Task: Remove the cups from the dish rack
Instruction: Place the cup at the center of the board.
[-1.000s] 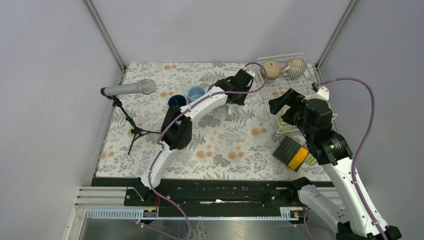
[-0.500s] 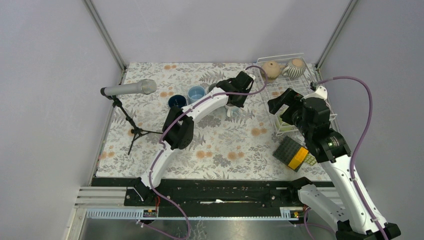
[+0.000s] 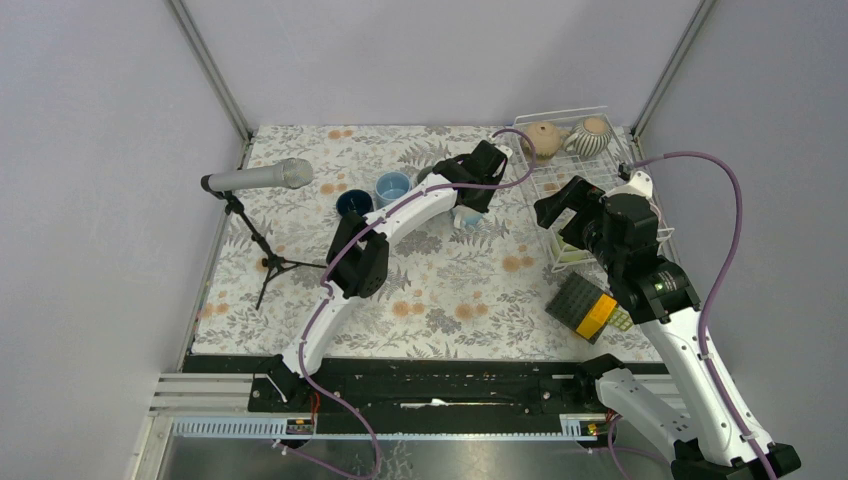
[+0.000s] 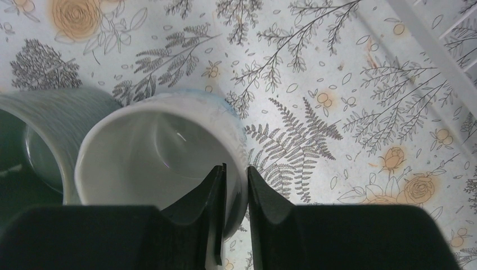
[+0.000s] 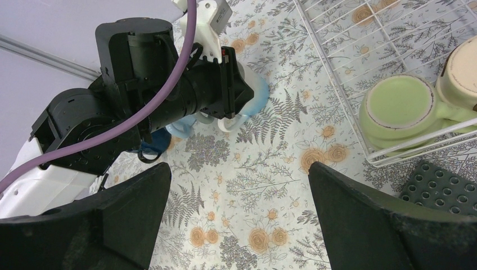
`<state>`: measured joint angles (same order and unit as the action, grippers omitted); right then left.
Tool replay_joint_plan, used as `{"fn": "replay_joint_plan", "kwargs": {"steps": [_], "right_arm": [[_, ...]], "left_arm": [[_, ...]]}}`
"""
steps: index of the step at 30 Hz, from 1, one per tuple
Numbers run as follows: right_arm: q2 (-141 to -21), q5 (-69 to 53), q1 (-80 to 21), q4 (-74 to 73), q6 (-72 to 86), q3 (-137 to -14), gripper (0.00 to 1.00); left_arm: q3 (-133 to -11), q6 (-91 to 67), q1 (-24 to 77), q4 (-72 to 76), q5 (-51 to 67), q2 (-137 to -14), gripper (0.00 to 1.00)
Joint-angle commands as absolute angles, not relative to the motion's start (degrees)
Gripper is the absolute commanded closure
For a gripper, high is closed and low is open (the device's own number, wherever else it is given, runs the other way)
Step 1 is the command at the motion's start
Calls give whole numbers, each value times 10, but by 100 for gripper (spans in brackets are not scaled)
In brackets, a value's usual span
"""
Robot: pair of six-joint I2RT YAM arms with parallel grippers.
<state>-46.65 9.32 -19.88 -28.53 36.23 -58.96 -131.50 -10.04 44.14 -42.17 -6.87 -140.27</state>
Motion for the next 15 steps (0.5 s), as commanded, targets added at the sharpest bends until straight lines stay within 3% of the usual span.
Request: {"fn": "replay_joint_plan", "kwargs": {"steps": [1, 12, 15], "right_arm": [[-468, 87, -201, -287, 355, -592, 0], [-471, 82, -201, -292, 355, -592, 0], [-470, 85, -201, -295, 353, -596, 0]], "left_arm": [[-1359, -98, 434, -397, -73, -1412, 73], [-1378, -98, 431, -392, -56, -1422, 66], [-1384, -102, 430, -389, -35, -1412, 60]]}}
